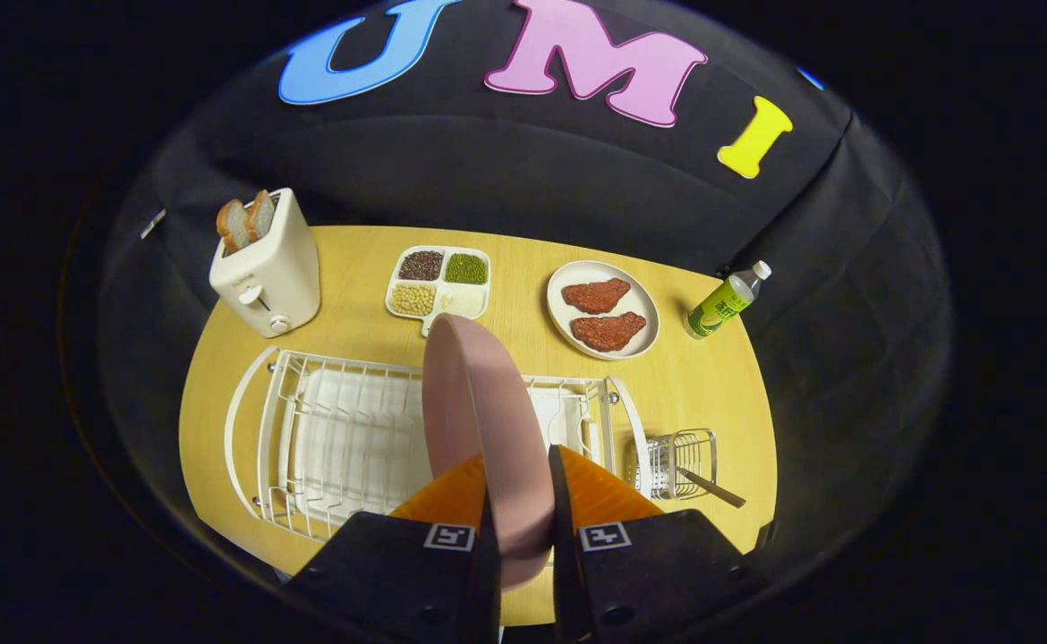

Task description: Take the plate from the dish rack, then take the spoon from the basket and place it into the plate.

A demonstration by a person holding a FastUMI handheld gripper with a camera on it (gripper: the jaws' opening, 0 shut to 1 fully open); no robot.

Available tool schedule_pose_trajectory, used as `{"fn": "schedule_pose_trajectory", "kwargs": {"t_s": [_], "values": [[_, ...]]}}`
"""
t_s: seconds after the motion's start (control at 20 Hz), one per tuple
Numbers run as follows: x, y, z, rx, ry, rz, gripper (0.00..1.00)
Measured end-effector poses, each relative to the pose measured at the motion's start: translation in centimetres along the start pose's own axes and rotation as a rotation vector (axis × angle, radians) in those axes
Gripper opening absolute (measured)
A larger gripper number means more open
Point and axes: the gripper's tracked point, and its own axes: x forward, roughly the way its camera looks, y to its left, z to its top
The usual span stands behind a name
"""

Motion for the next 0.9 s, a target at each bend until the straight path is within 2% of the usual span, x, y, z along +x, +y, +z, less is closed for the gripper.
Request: {"fn": "schedule_pose_trajectory", "kwargs": {"t_s": [0.25, 0.45, 0.7, 0.9], "values": [[-3.9, -2.0, -2.6, 0.041, -0.03, 0.113, 0.27], [-7.0, -3.2, -6.7, 0.058, -0.041, 0.221, 0.27], [-8.9, -4.7, -14.4, 0.106, -0.013, 0.319, 0.27], [-8.7, -4.7, -22.6, 0.141, 0.113, 0.371, 0.27]]}}
